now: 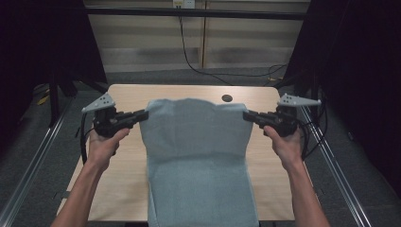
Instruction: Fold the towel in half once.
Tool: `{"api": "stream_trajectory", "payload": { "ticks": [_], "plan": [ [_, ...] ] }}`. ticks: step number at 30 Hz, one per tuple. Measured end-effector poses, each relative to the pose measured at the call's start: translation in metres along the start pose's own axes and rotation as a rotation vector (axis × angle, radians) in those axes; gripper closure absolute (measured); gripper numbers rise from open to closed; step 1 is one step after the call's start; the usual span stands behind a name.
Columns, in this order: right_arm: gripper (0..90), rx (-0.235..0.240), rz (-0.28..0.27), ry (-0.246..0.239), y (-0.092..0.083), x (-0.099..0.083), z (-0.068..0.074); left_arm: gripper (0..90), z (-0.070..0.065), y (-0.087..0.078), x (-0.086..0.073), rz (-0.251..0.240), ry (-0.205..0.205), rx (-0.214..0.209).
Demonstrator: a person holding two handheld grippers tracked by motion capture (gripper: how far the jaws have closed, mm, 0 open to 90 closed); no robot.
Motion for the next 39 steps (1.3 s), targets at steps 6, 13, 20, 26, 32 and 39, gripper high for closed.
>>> {"api": "stream_trajectory", "payload": {
  "ticks": [6, 13, 20, 26, 32, 39],
  "plan": [
    [86.5, 0.023, 0.035, 0.009, -0.03, -0.033, 0.026, 85.3, -0.024, -0.026, -0.039, 0.012, -0.047, -0.019],
    [86.4, 0.035, 0.084, 0.043, -0.064, -0.071, 0.054, 85.1, -0.057, -0.041, -0.084, 0.127, 0.026, -0.044],
    [86.4, 0.041, 0.261, 0.127, -0.057, -0.142, 0.061, 84.8, -0.071, -0.034, -0.14, 0.297, -0.04, -0.118],
    [86.4, 0.074, 0.371, 0.174, -0.043, -0.176, 0.066, 84.6, -0.063, -0.019, -0.162, 0.401, -0.02, -0.091],
    [86.6, 0.027, 0.429, 0.136, -0.016, -0.178, 0.052, 85.1, -0.029, 0.005, -0.155, 0.423, 0.01, 0.003],
    [86.6, -0.036, 0.405, 0.127, 0.014, -0.17, 0.02, 85.2, 0.002, 0.034, -0.147, 0.407, -0.032, 0.056]
  ]
}}
Point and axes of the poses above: each handheld gripper's, and its own axes: y roughly forward along the jaws, x roughly out of its top, z roughly to its left, the point moved 3 cm from there along y, roughly forward along the jaws, and after that the axes turned 11 degrees about -z, right-handed, at the moved point
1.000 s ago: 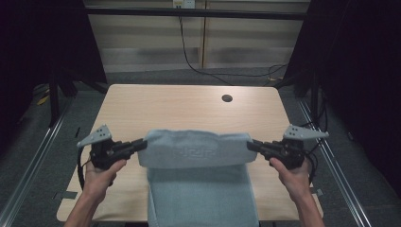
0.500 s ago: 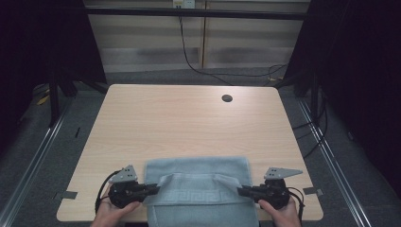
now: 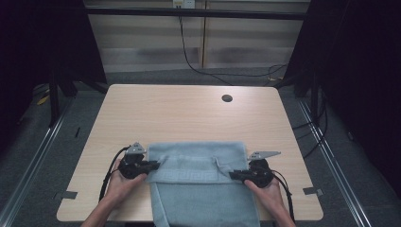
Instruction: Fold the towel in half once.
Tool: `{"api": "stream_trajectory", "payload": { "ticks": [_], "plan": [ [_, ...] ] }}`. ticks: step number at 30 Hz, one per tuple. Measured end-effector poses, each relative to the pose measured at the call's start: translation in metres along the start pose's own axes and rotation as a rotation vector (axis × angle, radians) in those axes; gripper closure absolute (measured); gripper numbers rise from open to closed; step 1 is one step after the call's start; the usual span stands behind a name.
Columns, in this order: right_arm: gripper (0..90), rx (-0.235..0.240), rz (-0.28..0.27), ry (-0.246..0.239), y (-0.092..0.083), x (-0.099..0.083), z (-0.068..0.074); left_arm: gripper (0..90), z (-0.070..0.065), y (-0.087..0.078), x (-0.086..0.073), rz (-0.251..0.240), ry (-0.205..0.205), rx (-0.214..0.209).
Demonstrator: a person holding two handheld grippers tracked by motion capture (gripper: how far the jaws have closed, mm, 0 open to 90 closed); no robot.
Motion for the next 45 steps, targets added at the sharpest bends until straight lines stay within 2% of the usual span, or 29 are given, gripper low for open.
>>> {"api": "stream_trajectory", "payload": {
  "ticks": [3, 7, 9, 11, 13, 15, 16, 18, 22, 23, 25, 26, 27, 28, 29, 32, 35, 38, 40, 41, 42, 43, 45],
  "plan": [
    [86.7, -0.019, -0.004, 0.004, 0.009, 0.009, -0.008, 85.2, 0.013, 0.01, 0.009, -0.003, -0.009, 0.023],
    [86.7, -0.049, -0.023, 0.011, 0.022, 0.02, -0.019, 85.2, 0.033, 0.022, 0.019, -0.022, -0.062, 0.049],
    [86.7, -0.056, -0.027, 0.018, 0.028, 0.025, -0.025, 85.2, 0.039, 0.028, 0.023, -0.034, -0.083, 0.06],
    [86.8, -0.061, -0.031, 0.023, 0.033, 0.031, -0.032, 85.2, 0.044, 0.033, 0.028, -0.032, -0.075, 0.08],
    [86.8, -0.074, -0.038, 0.038, 0.04, 0.038, -0.042, 85.2, 0.05, 0.038, 0.033, -0.035, -0.089, 0.087],
    [86.8, -0.095, -0.034, 0.029, 0.046, 0.044, -0.047, 85.2, 0.056, 0.045, 0.038, -0.041, -0.112, 0.098],
    [86.8, -0.11, -0.029, 0.014, 0.049, 0.048, -0.05, 85.2, 0.06, 0.047, 0.04, -0.036, -0.104, 0.109],
    [86.8, -0.127, -0.026, 0.016, 0.055, 0.054, -0.056, 85.1, 0.065, 0.053, 0.045, -0.047, -0.118, 0.124],
    [86.8, -0.148, -0.042, 0.034, 0.062, 0.062, -0.066, 85.1, 0.073, 0.058, 0.047, -0.069, -0.138, 0.125],
    [86.8, -0.156, -0.046, 0.024, 0.063, 0.063, -0.068, 85.0, 0.074, 0.059, 0.048, -0.071, -0.155, 0.125],
    [86.8, -0.162, -0.051, 0.028, 0.064, 0.065, -0.07, 85.2, 0.072, 0.059, 0.048, -0.074, -0.136, 0.137],
    [86.8, -0.164, -0.05, 0.034, 0.064, 0.065, -0.07, 85.4, 0.071, 0.057, 0.049, -0.082, -0.149, 0.133],
    [86.8, -0.16, -0.059, 0.035, 0.063, 0.065, -0.069, 85.7, 0.07, 0.054, 0.05, -0.104, -0.159, 0.12],
    [86.8, -0.155, -0.066, 0.021, 0.062, 0.065, -0.067, 85.9, 0.069, 0.051, 0.052, -0.118, -0.158, 0.109],
    [86.9, -0.136, -0.074, 0.028, 0.059, 0.065, -0.066, 85.9, 0.068, 0.045, 0.055, -0.133, -0.148, 0.102],
    [86.9, -0.104, -0.155, 0.046, 0.043, 0.076, -0.063, 85.9, 0.061, 0.023, 0.071, -0.213, -0.148, 0.072],
    [86.9, -0.092, -0.228, 0.02, 0.02, 0.096, -0.057, 85.9, 0.05, -0.004, 0.097, -0.286, -0.091, 0.049],
    [86.9, -0.092, -0.305, -0.002, -0.004, 0.118, -0.052, 85.9, 0.043, -0.03, 0.122, -0.375, -0.077, 0.034],
    [86.9, -0.081, -0.352, -0.011, -0.02, 0.131, -0.049, 85.9, 0.039, -0.044, 0.135, -0.402, -0.055, 0.034],
    [86.9, -0.075, -0.376, -0.02, -0.027, 0.138, -0.046, 85.8, 0.035, -0.052, 0.141, -0.429, -0.057, 0.027],
    [86.9, -0.071, -0.4, -0.031, -0.035, 0.144, -0.042, 85.8, 0.031, -0.059, 0.145, -0.447, -0.042, 0.014],
    [86.9, -0.065, -0.423, -0.041, -0.043, 0.149, -0.037, 85.8, 0.025, -0.065, 0.148, -0.461, -0.032, 0.018],
    [86.9, -0.052, -0.46, -0.065, -0.058, 0.157, -0.027, 85.8, 0.01, -0.077, 0.151, -0.466, 0.015, 0.003]
  ]
}}
Point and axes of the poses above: each handheld gripper's, and its own axes: y roughly forward along the jaws, x roughly out of its top, z roughly to its left, the point moved 3 cm from there along y, roughly forward along the jaws, and after that the axes turned 11 degrees about -z, right-handed, at the moved point
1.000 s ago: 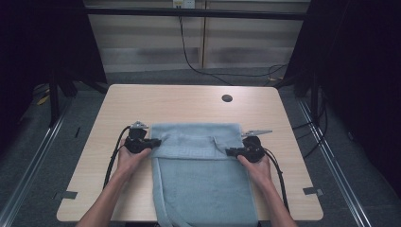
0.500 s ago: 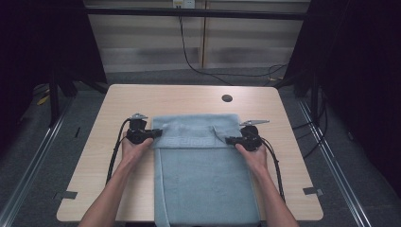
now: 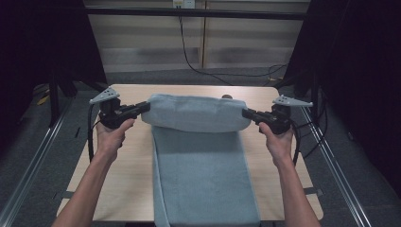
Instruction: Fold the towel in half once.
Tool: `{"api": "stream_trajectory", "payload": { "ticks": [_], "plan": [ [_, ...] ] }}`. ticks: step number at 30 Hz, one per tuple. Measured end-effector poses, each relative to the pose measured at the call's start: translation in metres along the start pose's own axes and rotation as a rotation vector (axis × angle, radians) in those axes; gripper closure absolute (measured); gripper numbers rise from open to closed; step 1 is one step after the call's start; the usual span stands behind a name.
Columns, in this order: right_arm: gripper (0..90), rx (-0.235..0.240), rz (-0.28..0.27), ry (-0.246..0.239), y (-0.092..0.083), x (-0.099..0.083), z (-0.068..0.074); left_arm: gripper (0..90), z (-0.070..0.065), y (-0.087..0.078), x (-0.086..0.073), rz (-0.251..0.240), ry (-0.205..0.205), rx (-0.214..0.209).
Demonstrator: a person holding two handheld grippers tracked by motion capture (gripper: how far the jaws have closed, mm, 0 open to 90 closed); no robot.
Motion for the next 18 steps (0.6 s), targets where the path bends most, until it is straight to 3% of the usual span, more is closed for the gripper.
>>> {"api": "stream_trajectory", "payload": {
  "ticks": [5, 8, 9, 12, 16, 18],
  "plan": [
    [86.9, 0.032, -0.034, -0.062, -0.031, 0.014, 0.029, 85.8, -0.036, -0.028, 0.008, -0.037, 0.036, -0.037],
    [86.9, 0.04, -0.039, -0.073, -0.048, 0.01, 0.041, 85.7, -0.053, -0.045, 0.0, -0.029, 0.021, -0.057],
    [86.9, 0.035, -0.033, -0.081, -0.055, 0.007, 0.044, 85.7, -0.059, -0.051, -0.005, -0.026, 0.035, -0.069],
    [86.9, 0.049, 0.002, -0.063, -0.069, -0.011, 0.052, 85.6, -0.073, -0.061, -0.032, 0.02, 0.013, -0.101],
    [86.9, 0.048, 0.131, -0.05, -0.074, -0.054, 0.059, 85.5, -0.077, -0.06, -0.081, 0.109, -0.049, -0.106],
    [86.8, 0.064, 0.18, -0.026, -0.074, -0.075, 0.061, 85.5, -0.077, -0.056, -0.1, 0.171, -0.05, -0.106]
  ]
}}
Point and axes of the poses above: each handheld gripper's, and its own axes: y roughly forward along the jaws, x roughly out of its top, z roughly to its left, the point moved 3 cm from there along y, roughly forward along the jaws, and after that the axes turned 11 degrees about -z, right-handed, at the moved point
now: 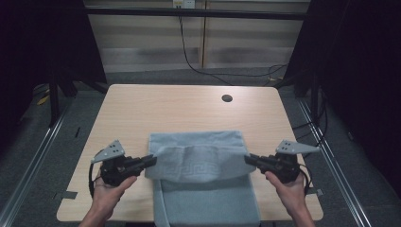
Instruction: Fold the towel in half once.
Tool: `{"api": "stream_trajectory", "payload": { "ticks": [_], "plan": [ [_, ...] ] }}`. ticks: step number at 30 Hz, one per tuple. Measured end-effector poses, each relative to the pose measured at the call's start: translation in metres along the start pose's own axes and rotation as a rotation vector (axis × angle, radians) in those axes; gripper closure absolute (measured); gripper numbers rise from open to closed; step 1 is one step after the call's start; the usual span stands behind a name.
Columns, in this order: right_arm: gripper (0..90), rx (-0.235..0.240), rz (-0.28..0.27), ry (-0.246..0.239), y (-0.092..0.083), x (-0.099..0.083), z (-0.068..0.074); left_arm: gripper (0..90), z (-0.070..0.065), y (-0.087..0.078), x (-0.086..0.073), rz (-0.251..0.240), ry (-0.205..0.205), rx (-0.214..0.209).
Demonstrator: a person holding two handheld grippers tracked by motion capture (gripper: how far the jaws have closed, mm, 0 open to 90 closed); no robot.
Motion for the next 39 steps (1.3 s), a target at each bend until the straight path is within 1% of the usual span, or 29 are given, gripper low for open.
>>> {"api": "stream_trajectory", "payload": {
  "ticks": [1, 3, 4, 5, 6, 8, 9, 11, 13, 14, 16, 17, 18, 19, 21, 22, 24, 25, 26, 27, 28, 29, 30, 32, 34, 35, 36, 38, 39],
  "plan": [
    [86.9, 0.001, 0.02, 0.011, 0.002, -0.009, 0.001, 85.6, 0.001, 0.003, -0.009, 0.029, 0.003, 0.0],
    [86.9, 0.023, 0.054, 0.051, 0.008, -0.026, 0.001, 85.5, 0.005, 0.009, -0.027, 0.073, -0.037, -0.011],
    [86.8, 0.014, 0.09, 0.042, 0.011, -0.034, 0.001, 85.5, 0.006, 0.013, -0.035, 0.102, -0.033, 0.001],
    [86.8, 0.01, 0.114, 0.045, 0.014, -0.041, -0.001, 85.5, 0.006, 0.017, -0.043, 0.136, -0.017, -0.004],
    [86.9, 0.017, 0.127, 0.061, 0.017, -0.048, -0.002, 85.6, 0.006, 0.02, -0.05, 0.173, 0.006, -0.003],
    [86.8, 0.006, 0.182, 0.07, 0.022, -0.061, -0.004, 85.5, 0.011, 0.027, -0.063, 0.223, -0.006, 0.007],
    [86.8, 0.008, 0.197, 0.091, 0.025, -0.068, -0.006, 85.5, 0.015, 0.03, -0.066, 0.233, -0.011, 0.013],
    [86.8, 0.013, 0.232, 0.098, 0.029, -0.077, -0.009, 85.5, 0.023, 0.033, -0.067, 0.259, 0.021, 0.057],
    [86.8, 0.017, 0.245, 0.099, 0.032, -0.078, -0.011, 85.4, 0.032, 0.036, -0.069, 0.267, -0.01, 0.064],
    [86.8, 0.013, 0.243, 0.101, 0.033, -0.077, -0.011, 85.4, 0.034, 0.037, -0.068, 0.272, 0.002, 0.067],
    [86.8, 0.009, 0.246, 0.097, 0.036, -0.076, -0.014, 85.4, 0.035, 0.042, -0.065, 0.291, 0.056, 0.083],
    [86.8, 0.008, 0.248, 0.095, 0.038, -0.076, -0.014, 85.4, 0.037, 0.046, -0.064, 0.295, 0.067, 0.096],
    [86.7, 0.005, 0.251, 0.091, 0.04, -0.076, -0.015, 85.4, 0.042, 0.049, -0.061, 0.295, 0.058, 0.114],
    [86.8, 0.006, 0.248, 0.084, 0.042, -0.075, -0.015, 85.4, 0.046, 0.051, -0.057, 0.281, 0.056, 0.129],
    [86.8, -0.006, 0.23, 0.083, 0.042, -0.07, -0.016, 85.7, 0.052, 0.055, -0.051, 0.284, 0.069, 0.139],
    [86.8, -0.01, 0.218, 0.076, 0.042, -0.067, -0.017, 85.8, 0.057, 0.057, -0.047, 0.264, 0.067, 0.149],
    [86.8, -0.033, 0.201, 0.078, 0.043, -0.061, -0.022, 85.8, 0.067, 0.06, -0.041, 0.269, 0.065, 0.178],
    [86.8, -0.037, 0.192, 0.083, 0.043, -0.059, -0.026, 85.8, 0.071, 0.062, -0.038, 0.254, 0.066, 0.191],
    [86.8, -0.041, 0.178, 0.08, 0.044, -0.057, -0.029, 85.8, 0.075, 0.063, -0.036, 0.251, 0.084, 0.206],
    [86.8, -0.05, 0.168, 0.074, 0.045, -0.054, -0.031, 85.9, 0.079, 0.064, -0.034, 0.246, 0.084, 0.22],
    [86.8, -0.059, 0.161, 0.082, 0.046, -0.053, -0.033, 85.9, 0.082, 0.066, -0.031, 0.223, 0.055, 0.228],
    [86.8, -0.061, 0.152, 0.086, 0.047, -0.051, -0.036, 85.9, 0.085, 0.068, -0.028, 0.188, 0.045, 0.235],
    [86.8, -0.069, 0.139, 0.078, 0.048, -0.048, -0.038, 85.9, 0.085, 0.068, -0.024, 0.18, 0.047, 0.232],
    [86.8, -0.074, 0.111, 0.079, 0.047, -0.041, -0.04, 85.9, 0.082, 0.067, -0.011, 0.13, 0.053, 0.212],
    [86.8, -0.075, 0.074, 0.076, 0.041, -0.032, -0.038, 86.0, 0.072, 0.057, 0.007, 0.085, 0.074, 0.168],
    [86.8, -0.068, 0.053, 0.069, 0.037, -0.026, -0.035, 85.9, 0.067, 0.05, 0.017, 0.053, 0.079, 0.15],
    [86.8, -0.064, 0.027, 0.063, 0.031, -0.02, -0.032, 85.9, 0.06, 0.039, 0.031, 0.0, 0.079, 0.129],
    [86.7, -0.059, -0.014, 0.045, 0.02, -0.007, -0.025, 85.9, 0.05, 0.02, 0.049, -0.064, 0.07, 0.102],
    [86.7, -0.05, -0.048, 0.04, 0.013, -0.001, -0.021, 85.9, 0.043, 0.01, 0.058, -0.095, 0.085, 0.085]
  ]
}}
Point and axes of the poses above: each handheld gripper's, and its own axes: y roughly forward along the jaws, x roughly out of its top, z roughly to its left, the point moved 3 cm from there along y, roughly forward along the jaws, and after that the axes turned 11 degrees about -z, right-handed, at the moved point
